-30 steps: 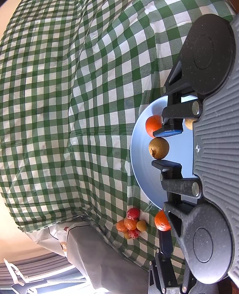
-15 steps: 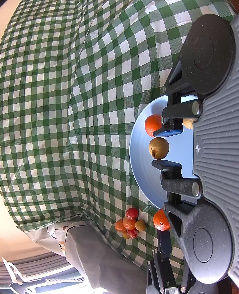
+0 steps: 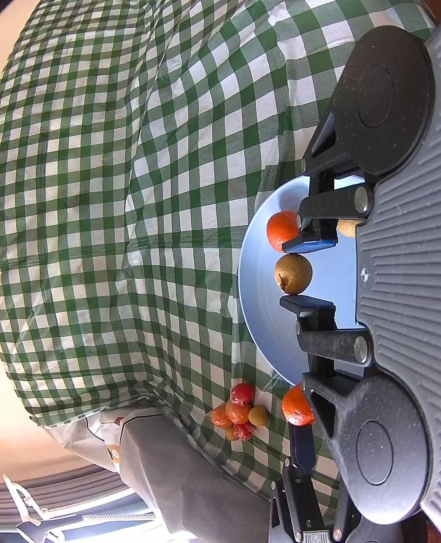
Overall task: Organize fruits
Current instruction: 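Open the left tool to drop the tangerine while the right tool releases the pear into the plate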
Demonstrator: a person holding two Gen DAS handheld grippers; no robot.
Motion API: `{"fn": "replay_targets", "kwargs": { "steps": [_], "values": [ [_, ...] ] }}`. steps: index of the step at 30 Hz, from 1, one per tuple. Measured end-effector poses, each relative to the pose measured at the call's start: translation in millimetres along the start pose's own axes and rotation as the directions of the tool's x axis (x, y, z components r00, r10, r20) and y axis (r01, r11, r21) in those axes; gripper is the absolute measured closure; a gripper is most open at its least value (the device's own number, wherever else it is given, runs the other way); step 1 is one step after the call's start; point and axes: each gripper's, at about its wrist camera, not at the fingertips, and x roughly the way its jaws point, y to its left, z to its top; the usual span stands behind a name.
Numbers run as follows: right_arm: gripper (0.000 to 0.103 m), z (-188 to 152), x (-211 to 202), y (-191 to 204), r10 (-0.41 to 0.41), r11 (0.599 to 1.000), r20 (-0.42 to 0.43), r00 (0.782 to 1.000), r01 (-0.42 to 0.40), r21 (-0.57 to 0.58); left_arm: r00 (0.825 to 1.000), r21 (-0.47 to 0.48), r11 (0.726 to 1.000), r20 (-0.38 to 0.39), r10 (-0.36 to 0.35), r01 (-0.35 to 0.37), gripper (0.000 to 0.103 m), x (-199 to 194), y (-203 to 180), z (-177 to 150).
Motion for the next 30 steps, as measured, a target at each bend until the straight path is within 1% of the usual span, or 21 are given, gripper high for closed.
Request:
{"fn": "replay_targets", "kwargs": {
  "steps": [7, 8, 9, 11, 13, 18, 22, 30],
  "values": [
    [0.075, 0.3, 0.5, 0.2, 0.0, 1.0, -0.002, 1.0, 0.0, 0.0, 1.0, -0.001, 1.0, 0.0, -0.002, 0.002, 0.064, 0.2, -0.5, -0.5],
    [0.075, -0.2, 0.7, 0.3, 0.002, 1.0, -0.004, 1.0, -0.002, -0.001, 1.0, -0.002, 1.0, 0.001, -0.002, 0.002, 0.061, -0.1, -0.9, 0.0],
    [0.075, -0.5, 1.5, 0.3, 0.003, 1.0, -0.009, 1.0, -0.003, 0.0, 1.0, -0.003, 1.0, 0.0, -0.005, 0.005, 0.054, -0.3, -1.0, 0.3],
    [0.072, -2.9, 3.3, 1.3, -0.002, 1.0, -0.022, 1.0, 0.002, -0.004, 1.0, -0.003, 1.0, 0.008, -0.003, 0.003, 0.05, -1.6, -1.0, 0.8],
    [0.068, -3.8, 2.9, 1.2, -0.002, 1.0, -0.02, 1.0, 0.002, -0.006, 1.0, -0.004, 1.0, 0.008, -0.002, 0.003, 0.05, -1.5, -0.5, 0.9],
    [0.067, -3.7, 2.2, 0.0, -0.003, 1.0, -0.022, 1.0, 0.003, -0.005, 1.0, -0.008, 1.0, 0.014, 0.004, -0.004, 0.05, -1.1, 0.5, 1.0],
    [0.063, -2.5, 1.6, -0.3, -0.006, 1.0, -0.021, 1.0, 0.006, -0.006, 1.0, -0.007, 1.0, 0.018, 0.014, -0.014, 0.05, -1.3, 1.1, 0.6],
    [0.062, -2.2, 1.0, -1.8, -0.006, 1.0, -0.022, 1.0, 0.006, -0.007, 0.998, -0.013, 0.998, 0.042, 0.057, -0.056, 0.05, -6.3, 4.0, -0.5]
  ]
}}
